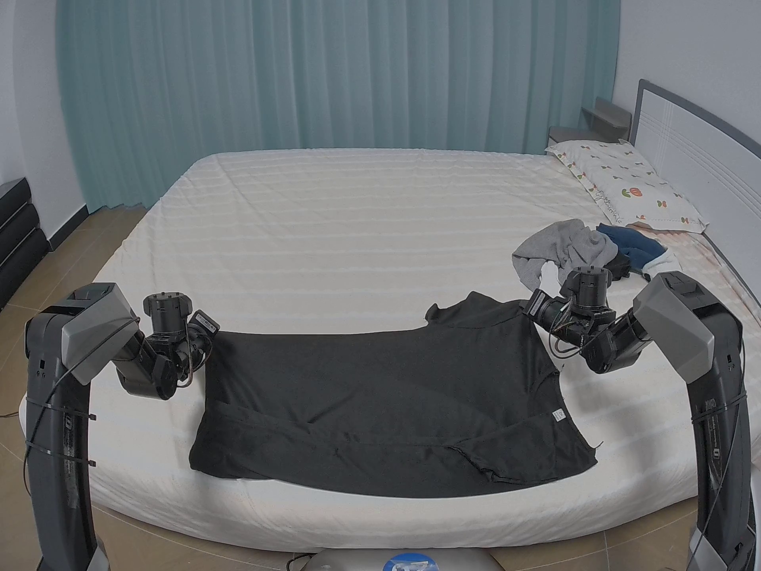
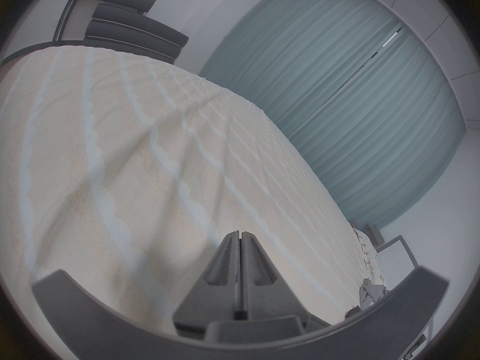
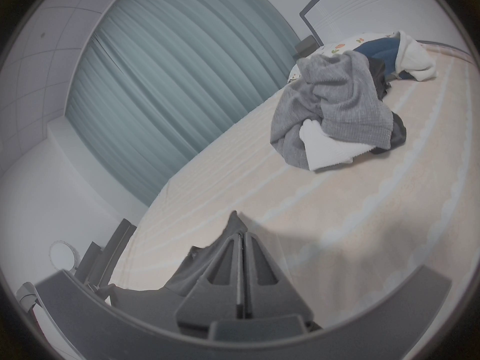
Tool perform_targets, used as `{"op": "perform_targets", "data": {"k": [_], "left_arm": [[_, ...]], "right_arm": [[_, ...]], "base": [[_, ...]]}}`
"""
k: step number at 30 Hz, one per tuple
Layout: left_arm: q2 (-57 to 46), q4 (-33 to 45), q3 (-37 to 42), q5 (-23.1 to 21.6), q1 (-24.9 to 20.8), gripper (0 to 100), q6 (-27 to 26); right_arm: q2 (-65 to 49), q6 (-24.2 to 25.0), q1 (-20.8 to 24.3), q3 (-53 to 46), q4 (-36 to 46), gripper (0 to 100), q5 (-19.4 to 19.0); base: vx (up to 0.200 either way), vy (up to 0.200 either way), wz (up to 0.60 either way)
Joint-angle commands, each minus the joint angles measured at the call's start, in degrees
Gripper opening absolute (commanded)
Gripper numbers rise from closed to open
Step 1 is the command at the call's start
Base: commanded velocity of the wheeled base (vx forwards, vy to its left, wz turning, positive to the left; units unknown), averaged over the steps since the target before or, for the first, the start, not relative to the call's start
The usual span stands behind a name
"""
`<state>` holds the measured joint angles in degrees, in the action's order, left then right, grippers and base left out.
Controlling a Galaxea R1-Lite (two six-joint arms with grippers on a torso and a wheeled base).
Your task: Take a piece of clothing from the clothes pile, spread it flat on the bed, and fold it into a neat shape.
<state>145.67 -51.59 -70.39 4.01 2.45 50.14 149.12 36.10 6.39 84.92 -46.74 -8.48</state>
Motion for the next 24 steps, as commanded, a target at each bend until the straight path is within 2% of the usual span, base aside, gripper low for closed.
{"op": "perform_targets", "data": {"k": [1,9,17,20,24], "left_arm": [[-1.0,-0.4,1.0,-0.1,0.1,0,-0.1],[-1.5,-0.6,1.6,-0.1,0.2,0,-0.1],[-2.1,-0.4,2.1,-0.1,0.3,0,-0.6],[-2.6,-0.5,3.3,-0.1,0.4,0,-2.2],[-3.9,-0.9,5.9,-1.2,0.5,0,-7.0]], "right_arm": [[-2.2,0.6,-0.4,-2.5,-1.8,0,0.0],[-2.7,2.7,-1.6,-5.4,-4.6,0,0.0],[-4.7,2.7,-2.3,-9.2,-5.2,0,-2.4],[-5.9,2.8,-2.5,-10.9,-5.1,0,-4.3],[-7.7,2.7,-3.8,-13.4,-5.3,0,-5.9]], "base": [[0.000,0.000,0.00],[0.000,0.000,0.00],[0.000,0.000,0.00],[0.000,0.000,0.00],[0.000,0.000,0.00]]}}
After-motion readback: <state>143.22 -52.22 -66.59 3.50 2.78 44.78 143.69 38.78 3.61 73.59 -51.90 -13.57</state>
